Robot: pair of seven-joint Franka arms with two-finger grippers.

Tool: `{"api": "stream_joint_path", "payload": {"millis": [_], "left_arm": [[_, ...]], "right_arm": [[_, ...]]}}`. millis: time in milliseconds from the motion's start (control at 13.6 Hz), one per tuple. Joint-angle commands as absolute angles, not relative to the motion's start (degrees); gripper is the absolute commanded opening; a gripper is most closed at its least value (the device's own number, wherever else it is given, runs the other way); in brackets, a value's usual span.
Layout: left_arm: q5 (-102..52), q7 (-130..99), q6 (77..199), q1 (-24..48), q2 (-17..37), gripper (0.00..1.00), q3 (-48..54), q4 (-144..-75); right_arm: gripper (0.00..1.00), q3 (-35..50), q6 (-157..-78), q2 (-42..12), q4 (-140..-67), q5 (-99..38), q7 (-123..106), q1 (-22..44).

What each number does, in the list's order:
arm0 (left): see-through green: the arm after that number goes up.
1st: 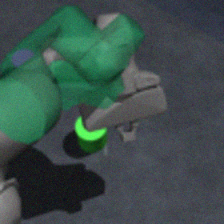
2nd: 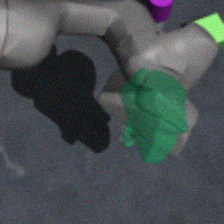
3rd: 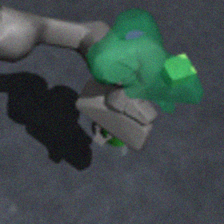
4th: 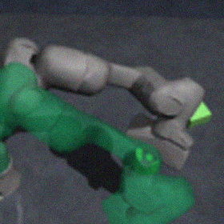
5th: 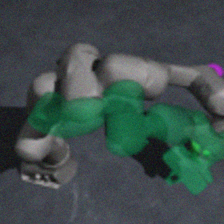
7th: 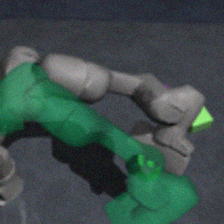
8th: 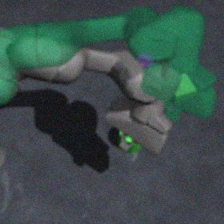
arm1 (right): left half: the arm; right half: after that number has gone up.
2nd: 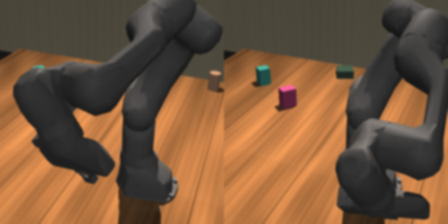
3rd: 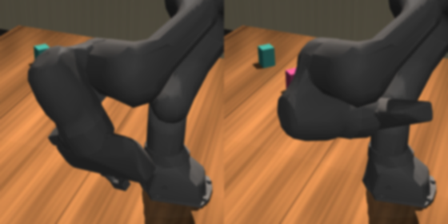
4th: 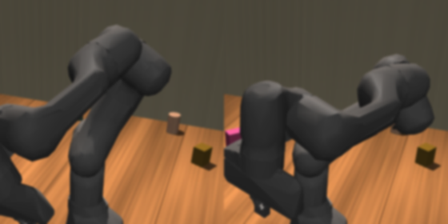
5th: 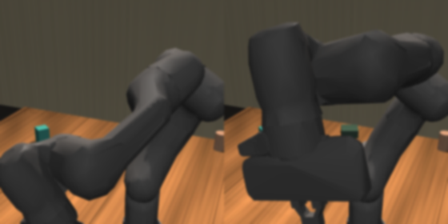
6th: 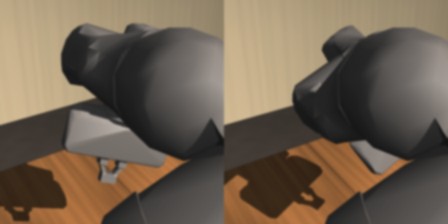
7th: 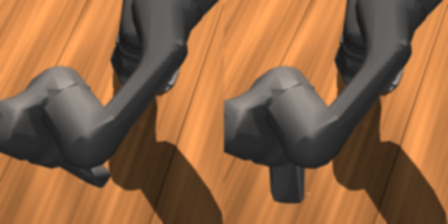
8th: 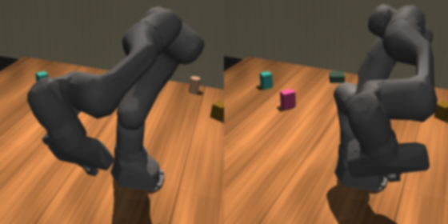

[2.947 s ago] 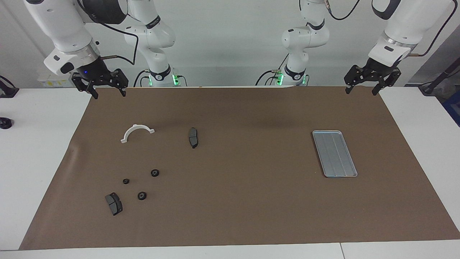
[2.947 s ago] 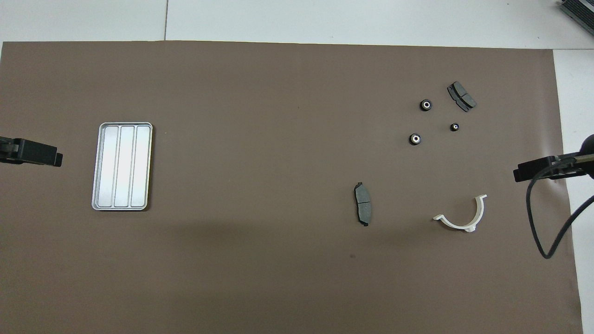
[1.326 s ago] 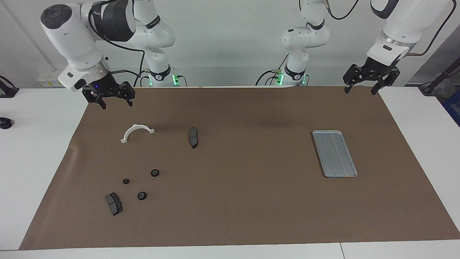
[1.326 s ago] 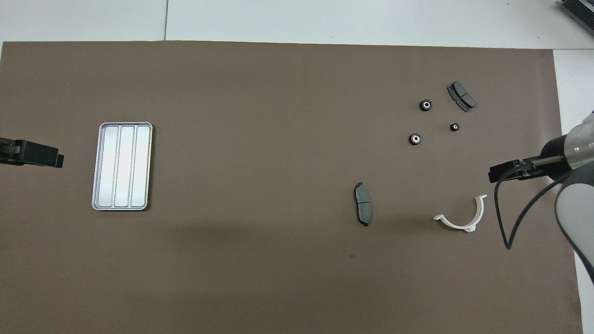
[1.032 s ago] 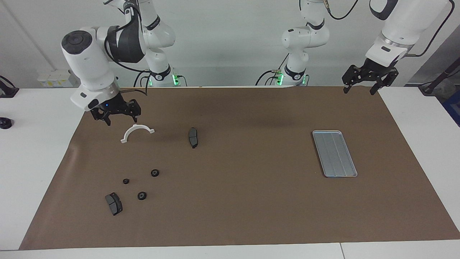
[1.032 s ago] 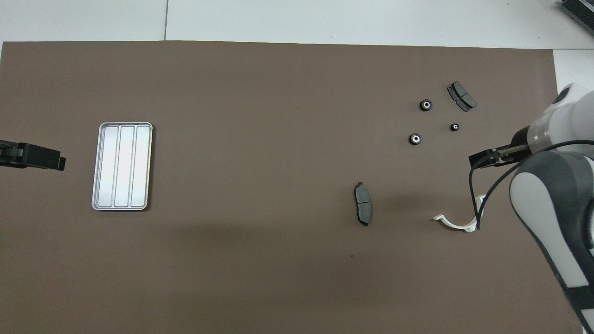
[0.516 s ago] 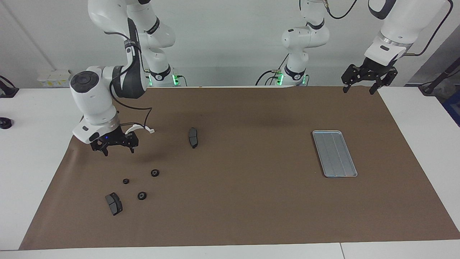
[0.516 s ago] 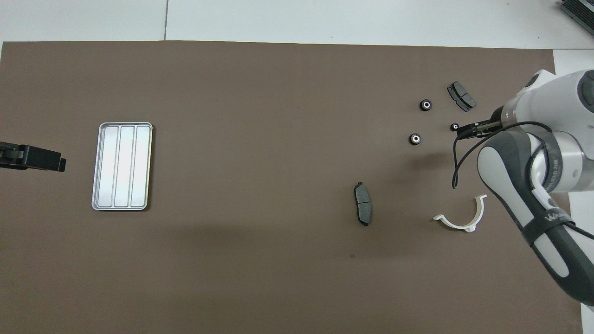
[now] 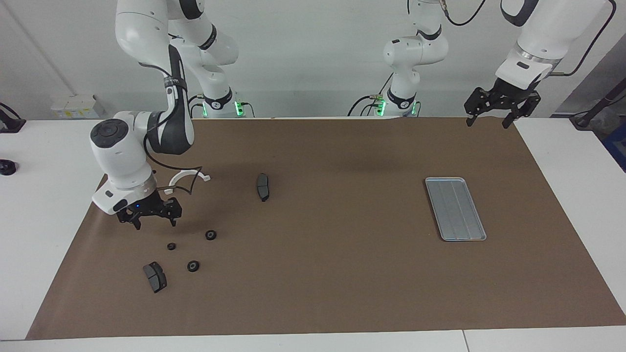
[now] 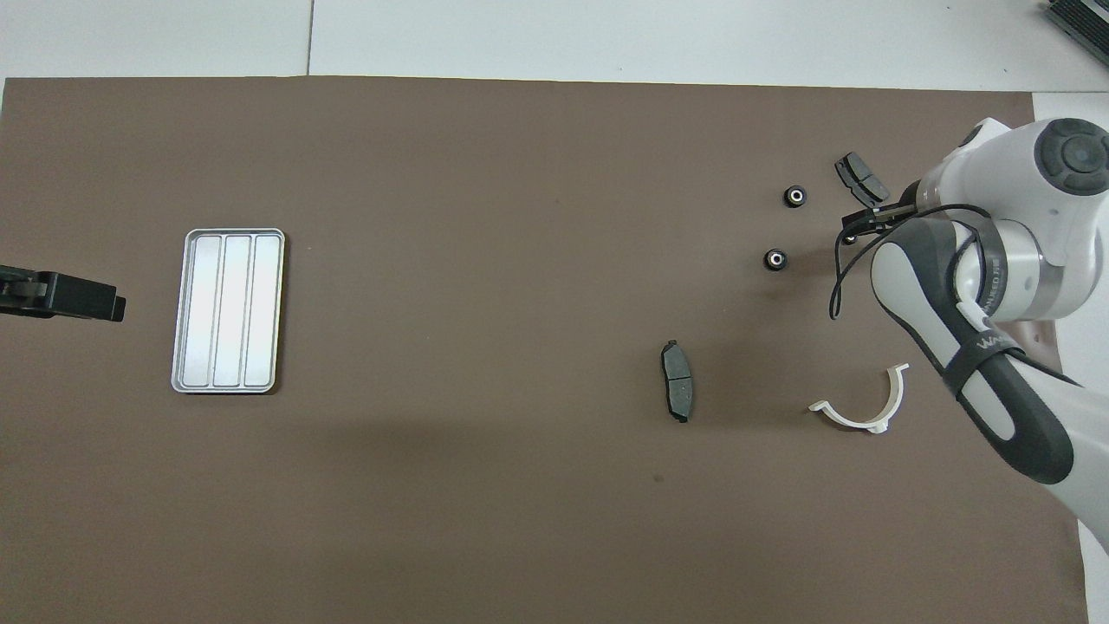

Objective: Pick bearing gear from pile to tray
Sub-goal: 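Lower the right gripper and close it on one black gear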

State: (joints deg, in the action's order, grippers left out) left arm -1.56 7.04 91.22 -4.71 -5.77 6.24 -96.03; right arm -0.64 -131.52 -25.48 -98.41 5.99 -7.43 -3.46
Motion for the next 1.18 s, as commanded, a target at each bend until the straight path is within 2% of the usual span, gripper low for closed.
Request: {"api": "stream_joint_path", "payload": {"millis": [0,221,884,1105], "left_arm": [[-2.20,7.65,92.72,-4.22,-7.73,1.00,5.89,-98.70],[-2.20,7.65,92.81,-4.22,-7.73,1.00,5.89,-98.79],[-2.20,7.65,92.81,-4.13,-8.26,1.00,5.98,-99.67],[-2.20,7.65,93.16,-4.13,-8.26,1.00,5.98,-99.84]], "right_arm": [[0.99,-0.09,-131.40,-30.84,-91.95,5.89,-6.08,-4.04],[0.92,-0.17,-131.75,-32.17,-91.41,5.72,-3.26,-3.43],[0.77,-0.09,-128.58,-31.82,-92.63,5.89,-2.46,-2.99],[0.63,-0.09,-128.67,-31.64,-93.34,5.80,-1.58,-2.90]]}}
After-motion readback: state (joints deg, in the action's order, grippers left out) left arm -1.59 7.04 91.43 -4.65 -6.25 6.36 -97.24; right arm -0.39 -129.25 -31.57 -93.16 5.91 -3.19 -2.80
